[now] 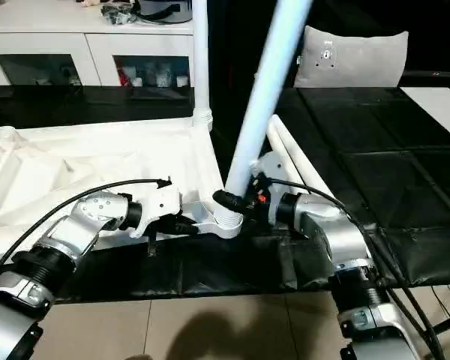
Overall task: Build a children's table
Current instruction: Insert table leg to table base
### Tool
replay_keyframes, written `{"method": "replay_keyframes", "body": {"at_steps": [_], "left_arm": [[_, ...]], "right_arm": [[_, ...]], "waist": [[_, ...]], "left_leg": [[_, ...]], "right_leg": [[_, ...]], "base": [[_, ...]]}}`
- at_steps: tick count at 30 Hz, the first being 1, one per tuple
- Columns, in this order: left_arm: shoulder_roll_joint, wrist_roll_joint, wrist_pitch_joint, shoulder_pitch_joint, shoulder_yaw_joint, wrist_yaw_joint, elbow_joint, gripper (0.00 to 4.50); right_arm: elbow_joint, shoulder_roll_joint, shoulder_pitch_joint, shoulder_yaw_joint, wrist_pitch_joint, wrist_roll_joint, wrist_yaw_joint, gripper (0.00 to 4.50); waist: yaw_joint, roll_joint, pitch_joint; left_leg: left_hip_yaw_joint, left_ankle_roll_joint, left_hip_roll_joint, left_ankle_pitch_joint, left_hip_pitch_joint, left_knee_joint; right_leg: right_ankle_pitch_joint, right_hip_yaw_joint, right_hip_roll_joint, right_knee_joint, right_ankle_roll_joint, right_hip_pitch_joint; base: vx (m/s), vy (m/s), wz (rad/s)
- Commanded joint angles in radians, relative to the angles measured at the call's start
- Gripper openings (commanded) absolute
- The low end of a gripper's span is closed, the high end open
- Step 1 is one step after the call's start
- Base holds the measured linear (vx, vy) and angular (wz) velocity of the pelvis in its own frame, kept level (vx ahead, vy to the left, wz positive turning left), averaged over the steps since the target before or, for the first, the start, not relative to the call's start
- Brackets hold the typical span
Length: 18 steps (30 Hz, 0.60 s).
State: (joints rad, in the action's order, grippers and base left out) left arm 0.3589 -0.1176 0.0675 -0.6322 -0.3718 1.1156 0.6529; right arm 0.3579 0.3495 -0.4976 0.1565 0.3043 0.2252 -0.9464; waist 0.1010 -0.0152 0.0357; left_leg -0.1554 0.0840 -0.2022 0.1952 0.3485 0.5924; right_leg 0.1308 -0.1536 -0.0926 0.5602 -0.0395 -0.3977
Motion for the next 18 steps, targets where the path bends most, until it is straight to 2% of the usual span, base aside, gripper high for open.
{"method": "replay_keyframes", "body": {"at_steps": [1, 3, 18], "left_arm": [[0.024, -0.049, 0.019, -0.010, -0.037, 0.030, 0.019, 0.00], [0.028, -0.056, 0.026, -0.023, -0.038, 0.034, 0.031, 0.00], [0.056, -0.048, 0.071, -0.063, -0.054, 0.108, 0.074, 0.00]], "right_arm": [[0.067, 0.027, 0.025, 0.058, 0.031, -0.072, -0.020, 1.87], [0.068, 0.037, 0.020, 0.082, 0.027, -0.085, -0.033, 1.87], [0.102, 0.022, 0.000, 0.135, 0.044, -0.080, -0.105, 1.86]], "waist": [[-0.005, 0.005, -0.056], [-0.005, 0.005, -0.056], [-0.009, 0.003, -0.056]], "left_leg": [[0.002, -0.037, -0.025, 0.253, -0.002, -0.072], [0.001, -0.040, -0.024, 0.248, -0.002, -0.072], [0.004, -0.030, -0.027, 0.277, -0.003, -0.075]], "right_leg": [[0.519, 0.048, -0.066, -0.089, -0.024, 0.049], [0.516, 0.049, -0.066, -0.088, -0.026, 0.049], [0.525, 0.049, -0.068, -0.089, -0.029, 0.049]], "base": [[0.000, 0.000, 0.00], [0.000, 0.000, 0.00], [0.000, 0.000, 0.00]]}}
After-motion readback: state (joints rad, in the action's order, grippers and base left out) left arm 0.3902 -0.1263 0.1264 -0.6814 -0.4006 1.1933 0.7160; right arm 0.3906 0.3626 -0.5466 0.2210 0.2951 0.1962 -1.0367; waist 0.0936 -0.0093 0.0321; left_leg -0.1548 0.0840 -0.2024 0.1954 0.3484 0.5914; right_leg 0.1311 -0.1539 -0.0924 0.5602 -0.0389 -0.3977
